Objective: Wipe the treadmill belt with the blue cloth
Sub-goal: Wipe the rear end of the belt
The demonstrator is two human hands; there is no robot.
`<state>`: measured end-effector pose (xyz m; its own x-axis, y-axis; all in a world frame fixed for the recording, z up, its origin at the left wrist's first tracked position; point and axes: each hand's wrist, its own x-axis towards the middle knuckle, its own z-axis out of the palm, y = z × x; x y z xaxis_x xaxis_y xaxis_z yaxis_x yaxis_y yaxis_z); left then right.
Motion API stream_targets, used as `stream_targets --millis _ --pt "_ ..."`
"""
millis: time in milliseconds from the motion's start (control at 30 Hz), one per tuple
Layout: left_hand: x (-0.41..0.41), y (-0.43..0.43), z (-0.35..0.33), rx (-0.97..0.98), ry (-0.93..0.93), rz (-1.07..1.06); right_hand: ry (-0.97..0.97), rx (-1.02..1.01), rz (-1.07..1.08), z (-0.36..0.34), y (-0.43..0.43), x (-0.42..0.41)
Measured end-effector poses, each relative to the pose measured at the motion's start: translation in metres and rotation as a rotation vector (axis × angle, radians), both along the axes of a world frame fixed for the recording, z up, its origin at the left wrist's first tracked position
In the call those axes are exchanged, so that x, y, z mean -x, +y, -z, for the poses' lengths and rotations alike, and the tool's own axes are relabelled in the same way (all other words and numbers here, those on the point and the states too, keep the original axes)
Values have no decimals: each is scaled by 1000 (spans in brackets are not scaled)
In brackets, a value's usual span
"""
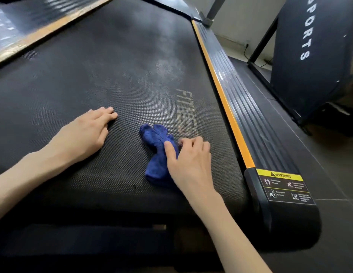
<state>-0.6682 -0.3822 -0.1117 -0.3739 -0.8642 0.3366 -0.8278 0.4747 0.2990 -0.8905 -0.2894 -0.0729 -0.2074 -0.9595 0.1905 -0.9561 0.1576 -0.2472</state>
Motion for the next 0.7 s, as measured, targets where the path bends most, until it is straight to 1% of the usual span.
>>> stream_targets --millis 33,133,233,300,333,367,433,500,533,600,633,700 --pt "0 0 1 2 -2 2 34 -1 36 3 6 -1" --pt "0 -1 1 21 -6 6 -52 48 52 8 6 -19" --pt "-1 -3 3 46 -27 19 -227 0 -75 4 -2 -36" --pt "-2 -3 3 53 -26 19 -338 3 -129 -5 -10 -32" --pt "-2 -3 3 50 -25 18 -330 45 -116 -11 -14 -23" --pt "-1 -3 4 48 -22 20 -271 97 -75 -19 -19 -11" --pt "-2 -3 5 54 -15 22 -70 156 47 -34 -28 16" --pt "-2 -3 6 66 -14 19 97 84 87 -42 -32 38" --pt "-2 -3 6 73 -13 19 110 16 58 -43 -33 45" --pt "-2 -3 6 85 -13 15 2 -94 3 -47 -35 54" --pt "-2 -3 6 95 -18 13 -31 -79 -32 -46 -38 59" --pt "-2 -3 7 106 -25 15 19 -68 -113 -36 -46 63"
